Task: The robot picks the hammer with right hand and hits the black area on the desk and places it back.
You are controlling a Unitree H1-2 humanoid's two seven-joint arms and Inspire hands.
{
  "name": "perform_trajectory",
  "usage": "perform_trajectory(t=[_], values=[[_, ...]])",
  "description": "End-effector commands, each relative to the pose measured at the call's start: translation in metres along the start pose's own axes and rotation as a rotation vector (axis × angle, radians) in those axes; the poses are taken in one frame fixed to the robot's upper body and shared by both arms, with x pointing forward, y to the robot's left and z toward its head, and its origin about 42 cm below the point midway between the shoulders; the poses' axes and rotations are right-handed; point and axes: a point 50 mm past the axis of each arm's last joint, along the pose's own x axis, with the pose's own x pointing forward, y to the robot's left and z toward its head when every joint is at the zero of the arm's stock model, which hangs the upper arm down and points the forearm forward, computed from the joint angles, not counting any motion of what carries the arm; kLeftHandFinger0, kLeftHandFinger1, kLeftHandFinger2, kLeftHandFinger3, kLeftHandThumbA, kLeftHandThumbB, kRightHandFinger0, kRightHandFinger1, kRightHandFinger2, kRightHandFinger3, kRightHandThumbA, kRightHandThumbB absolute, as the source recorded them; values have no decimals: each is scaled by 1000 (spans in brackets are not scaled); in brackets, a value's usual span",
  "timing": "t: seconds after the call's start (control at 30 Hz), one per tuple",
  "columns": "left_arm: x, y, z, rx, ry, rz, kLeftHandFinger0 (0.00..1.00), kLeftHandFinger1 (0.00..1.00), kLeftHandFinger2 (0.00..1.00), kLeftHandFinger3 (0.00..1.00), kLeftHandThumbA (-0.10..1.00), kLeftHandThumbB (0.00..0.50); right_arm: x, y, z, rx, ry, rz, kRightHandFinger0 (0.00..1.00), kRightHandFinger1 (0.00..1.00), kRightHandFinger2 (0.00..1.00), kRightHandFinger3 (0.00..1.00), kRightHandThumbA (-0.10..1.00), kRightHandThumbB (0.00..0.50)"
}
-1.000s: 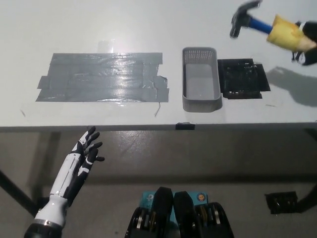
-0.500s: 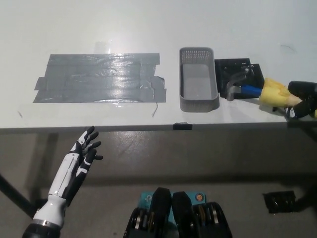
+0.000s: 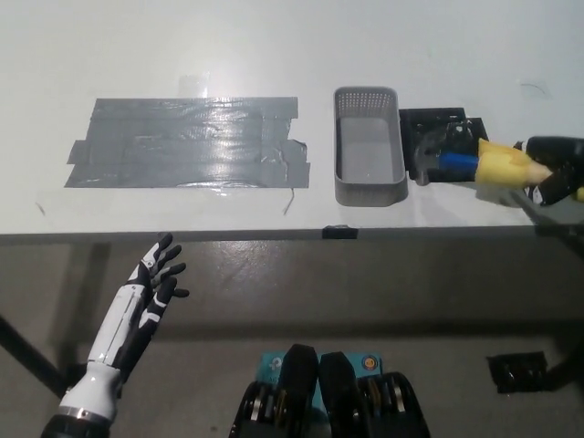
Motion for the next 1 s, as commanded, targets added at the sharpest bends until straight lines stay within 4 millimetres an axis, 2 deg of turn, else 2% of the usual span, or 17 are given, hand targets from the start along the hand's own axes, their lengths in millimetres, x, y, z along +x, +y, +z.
perform_trajectory(t=[0.0,0.07,0.1,0.23,0.27,0.33,0.4,0.5,0.6,0.67,0.77,0.83,0.87,0.97], values=[[0,7,9,10,-62,8,721,890,1000,1000,948,1,-50,-90,30,55,-126,-184,107,564,847,788,-100,114],[-1,7,9,8,-66,9,719,888,1000,1000,950,0,-56,-102,33,78,-144,-210,128,579,867,885,-100,116],[-1,7,9,9,-68,9,718,888,1000,1000,951,0,-58,-108,33,104,-153,-223,150,612,898,984,-100,123],[-1,7,9,12,-66,9,714,883,997,1000,954,0,-65,-122,37,138,-156,-250,201,640,947,1000,-100,86],[-1,7,9,14,-67,9,710,880,994,1000,954,0,-63,-125,35,147,-155,-256,234,665,958,1000,-100,102],[0,8,10,20,-70,8,705,877,987,1000,954,0,-61,-126,32,162,-153,-265,218,639,931,1000,-100,107],[-1,7,9,15,-68,7,710,880,988,1000,948,0,-55,-124,25,188,-140,-274,157,605,914,1000,-100,101],[-2,6,9,17,-57,8,715,879,986,1000,950,0,-44,-118,18,239,-106,-265,141,630,953,1000,-100,95],[-5,6,7,21,-54,10,736,879,981,1000,959,0,-27,-108,13,223,-73,-255,122,618,945,1000,-100,102],[-7,7,7,31,-59,12,725,868,971,1000,968,0,-18,-102,10,243,-49,-249,115,618,967,1000,-100,133],[-8,7,7,15,-55,15,719,870,976,1000,964,0,1,-88,2,254,-19,-241,86,593,942,1000,-100,143],[-8,6,6,13,-55,16,714,871,978,1000,961,0,6,-81,-4,269,-27,-241,77,576,906,1000,-100,149],[-8,6,6,13,-50,14,711,869,979,1000,960,0,11,-73,-9,291,-18,-240,90,558,883,981,-100,180],[-9,7,6,14,-41,16,707,863,978,1000,956,0,21,-61,-17,329,-3,-277,124,583,903,921,-100,182]])
